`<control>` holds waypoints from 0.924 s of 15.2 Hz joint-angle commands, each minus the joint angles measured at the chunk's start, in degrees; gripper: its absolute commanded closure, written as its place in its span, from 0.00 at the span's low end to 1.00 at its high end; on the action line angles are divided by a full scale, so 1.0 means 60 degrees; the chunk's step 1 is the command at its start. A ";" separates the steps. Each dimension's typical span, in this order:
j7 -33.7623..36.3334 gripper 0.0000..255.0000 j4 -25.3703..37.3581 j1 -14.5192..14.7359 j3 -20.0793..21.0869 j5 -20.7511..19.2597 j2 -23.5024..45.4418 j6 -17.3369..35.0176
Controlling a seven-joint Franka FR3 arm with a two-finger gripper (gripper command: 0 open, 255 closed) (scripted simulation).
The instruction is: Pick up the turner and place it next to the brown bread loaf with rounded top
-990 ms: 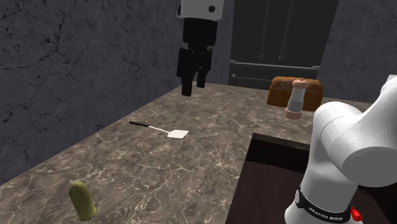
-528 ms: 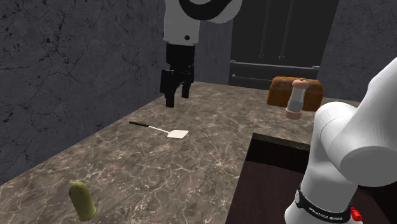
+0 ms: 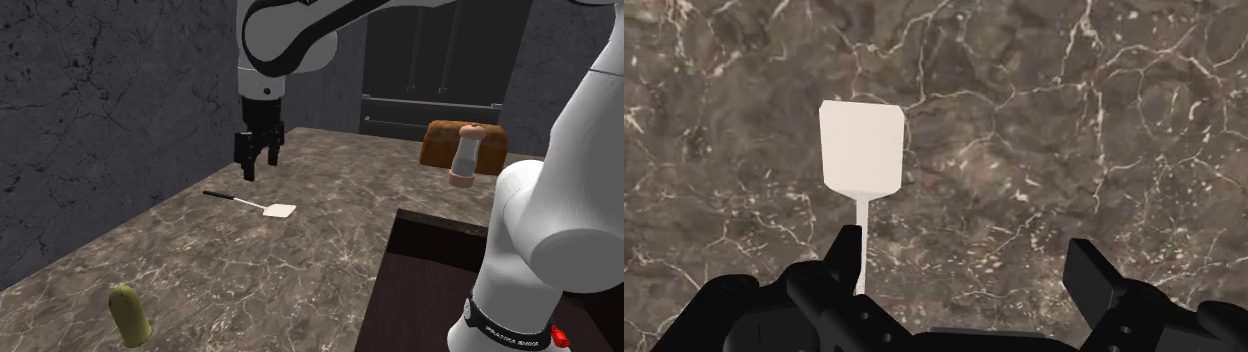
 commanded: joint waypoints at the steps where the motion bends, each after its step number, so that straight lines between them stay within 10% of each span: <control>1: -0.0165 0.00 0.0374 -0.0077 -0.0114 -0.0021 0.0776 0.0398; 14: -0.0781 0.00 0.2465 -0.0466 -0.0444 0.0101 0.4133 0.1613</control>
